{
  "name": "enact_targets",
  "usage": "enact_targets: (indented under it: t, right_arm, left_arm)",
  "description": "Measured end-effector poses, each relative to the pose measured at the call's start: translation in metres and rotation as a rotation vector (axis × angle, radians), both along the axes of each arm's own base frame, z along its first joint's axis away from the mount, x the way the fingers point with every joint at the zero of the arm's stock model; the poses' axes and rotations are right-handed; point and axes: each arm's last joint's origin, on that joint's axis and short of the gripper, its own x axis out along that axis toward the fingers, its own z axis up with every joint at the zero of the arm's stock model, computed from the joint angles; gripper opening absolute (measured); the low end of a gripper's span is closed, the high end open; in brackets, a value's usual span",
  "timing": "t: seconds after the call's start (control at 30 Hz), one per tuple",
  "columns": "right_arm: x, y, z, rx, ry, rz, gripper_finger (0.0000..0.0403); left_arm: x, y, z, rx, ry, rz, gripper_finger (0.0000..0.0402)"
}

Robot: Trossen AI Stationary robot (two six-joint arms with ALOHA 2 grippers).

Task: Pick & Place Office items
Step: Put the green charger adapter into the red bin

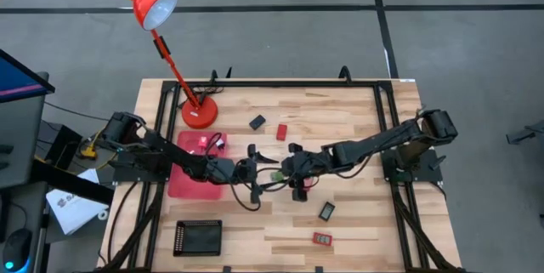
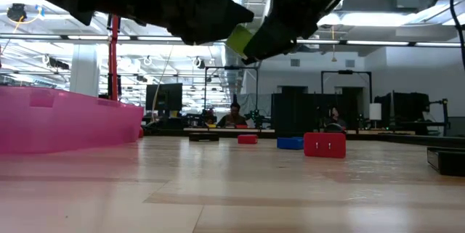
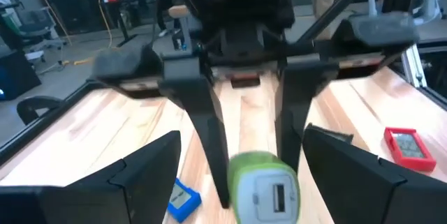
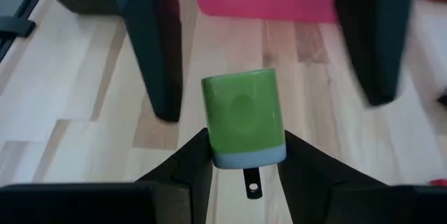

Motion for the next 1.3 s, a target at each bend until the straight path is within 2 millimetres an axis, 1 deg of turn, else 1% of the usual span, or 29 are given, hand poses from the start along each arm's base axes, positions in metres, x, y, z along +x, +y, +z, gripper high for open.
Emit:
enact_targets:
  t: [0.1,0.4,0.57,0.7,0.8,0.93,1.07,1.3]
  right_arm:
    - [-0.002,-0.003,0.003,-0.022,0.007,-0.019,0.013]
    - [-0.003,-0.004,0.002,-0.055,0.013,-0.03,0.013]
    - [-0.004,-0.004,0.005,-0.056,0.001,-0.029,0.013]
    - [-0.004,-0.004,0.006,-0.056,-0.002,-0.028,0.0129]
    - [-0.004,-0.004,0.006,-0.056,0.0,-0.028,0.0129]
    - [-0.004,-0.004,0.006,-0.056,-0.001,-0.028,0.0129]
    - [-0.004,-0.004,0.006,-0.056,-0.001,-0.027,0.0129]
    - [-0.004,-0.004,0.006,-0.057,-0.002,-0.03,0.0129]
  left_arm:
    - [0.0,0.001,-0.001,0.011,0.015,0.02,0.0299]
    - [0.0,0.002,-0.002,0.008,0.02,0.03,0.0299]
    - [0.001,0.007,-0.005,-0.017,0.05,0.047,0.0299]
    - [0.001,0.011,-0.006,-0.031,0.059,0.057,0.0295]
    - [0.001,0.01,-0.006,-0.036,0.06,0.033,0.0287]
    - [0.001,0.01,-0.007,-0.034,0.068,0.03,0.0271]
    - [0.001,0.01,-0.007,-0.035,0.068,0.03,0.0244]
    - [0.001,0.01,-0.007,-0.053,0.069,0.009,0.0164]
